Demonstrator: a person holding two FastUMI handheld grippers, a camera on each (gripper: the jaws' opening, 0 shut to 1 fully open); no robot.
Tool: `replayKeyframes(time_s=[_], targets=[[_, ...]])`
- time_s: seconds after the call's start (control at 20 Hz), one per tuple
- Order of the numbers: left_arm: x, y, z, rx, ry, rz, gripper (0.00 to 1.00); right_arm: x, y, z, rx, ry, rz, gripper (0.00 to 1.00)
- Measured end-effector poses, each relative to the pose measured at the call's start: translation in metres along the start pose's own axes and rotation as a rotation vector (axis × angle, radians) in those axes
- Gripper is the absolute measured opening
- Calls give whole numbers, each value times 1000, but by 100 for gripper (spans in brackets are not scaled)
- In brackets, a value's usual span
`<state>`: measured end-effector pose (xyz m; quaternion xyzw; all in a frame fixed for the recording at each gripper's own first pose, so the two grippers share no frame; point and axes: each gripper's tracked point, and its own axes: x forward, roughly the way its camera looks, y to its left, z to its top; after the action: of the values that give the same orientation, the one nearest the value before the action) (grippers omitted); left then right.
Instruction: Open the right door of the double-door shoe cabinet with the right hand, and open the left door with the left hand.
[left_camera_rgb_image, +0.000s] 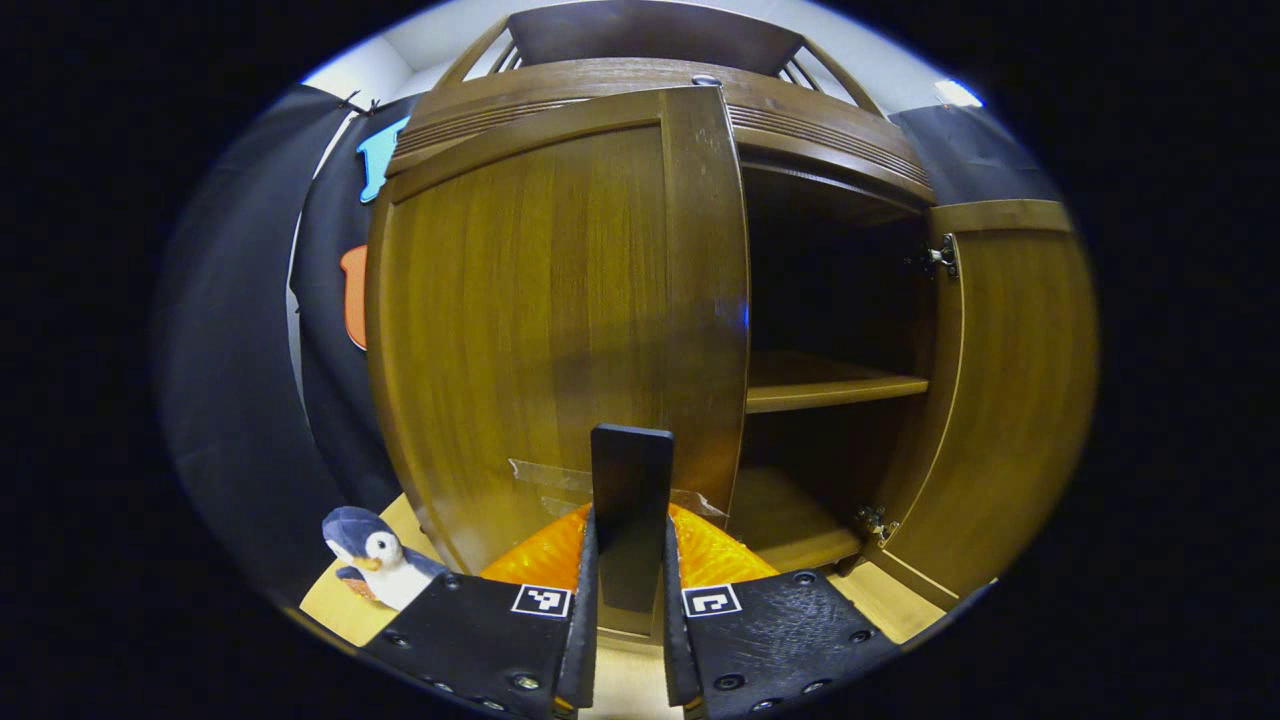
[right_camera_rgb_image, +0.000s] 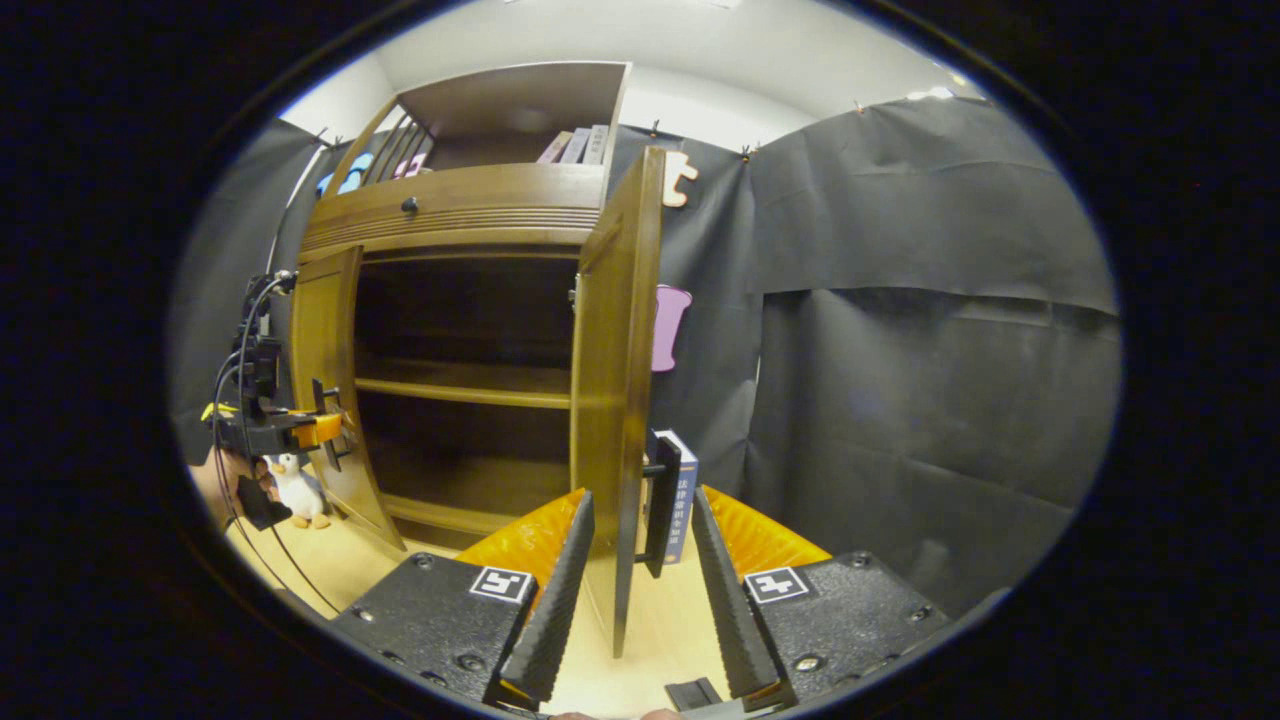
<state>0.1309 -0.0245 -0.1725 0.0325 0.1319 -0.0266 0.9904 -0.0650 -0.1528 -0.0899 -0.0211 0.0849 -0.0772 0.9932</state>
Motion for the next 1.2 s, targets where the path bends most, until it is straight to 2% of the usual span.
replayKeyframes(time_s=[0.1,0.2,0.25,0.3,0.35,0.45,0.5,0.65,0.7,1.0,1.1,1.2], targets=[[-10,5,-2,1,4,5,26,1,10,2,-9,-5,16,64],[-20,10,-3,-11,6,5,26,1,21,5,-16,-14,36,66],[-25,13,-5,-13,5,8,36,1,28,7,-19,-18,49,65],[-30,16,-5,-9,2,13,36,2,34,8,-23,-21,59,65],[-35,20,-6,-10,0,19,26,3,42,10,-26,-25,72,65],[-44,28,-8,-12,-1,24,26,4,56,10,-36,-25,98,66],[-50,30,-8,-19,-7,24,20,4,64,12,-42,-29,113,67],[-65,45,-12,1,-1,35,20,5,88,16,-63,-36,162,67],[-70,50,-13,0,-3,50,19,6,92,15,-70,-37,177,64],[-105,99,-21,-19,-1,132,19,9,142,15,-76,-29,265,67],[-114,120,-23,-24,5,175,19,10,155,16,-77,-26,286,68],[-122,140,-25,-48,7,215,19,12,168,18,-79,-22,306,74]])
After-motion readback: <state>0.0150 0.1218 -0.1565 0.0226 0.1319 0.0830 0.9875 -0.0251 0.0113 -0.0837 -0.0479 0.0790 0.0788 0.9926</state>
